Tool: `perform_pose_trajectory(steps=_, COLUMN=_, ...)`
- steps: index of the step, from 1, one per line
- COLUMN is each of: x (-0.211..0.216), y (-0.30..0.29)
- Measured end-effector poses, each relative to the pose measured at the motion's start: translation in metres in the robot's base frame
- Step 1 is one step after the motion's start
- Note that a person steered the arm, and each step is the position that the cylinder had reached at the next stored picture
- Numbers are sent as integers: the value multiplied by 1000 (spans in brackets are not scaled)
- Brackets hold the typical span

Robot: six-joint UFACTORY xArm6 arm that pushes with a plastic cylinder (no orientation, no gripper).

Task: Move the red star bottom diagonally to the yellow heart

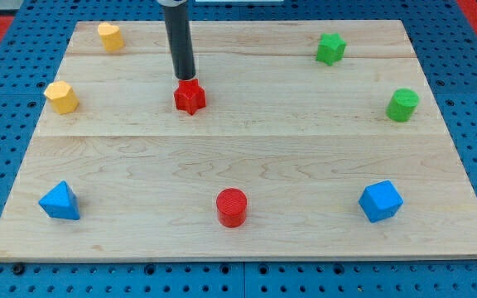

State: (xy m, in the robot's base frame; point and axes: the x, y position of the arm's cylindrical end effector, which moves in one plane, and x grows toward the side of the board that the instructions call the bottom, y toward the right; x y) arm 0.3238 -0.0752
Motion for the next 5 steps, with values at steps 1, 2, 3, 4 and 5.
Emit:
perform_pose_trajectory(steps=1, x=25, y=22)
perform_pose_trajectory(steps=2, x=62, y=22)
perform_pose_trajectory(steps=3, x=75, y=30)
perform_pose_trajectory(steps=4, x=103, y=11)
perform_pose_trajectory(steps=5, x=139, y=10)
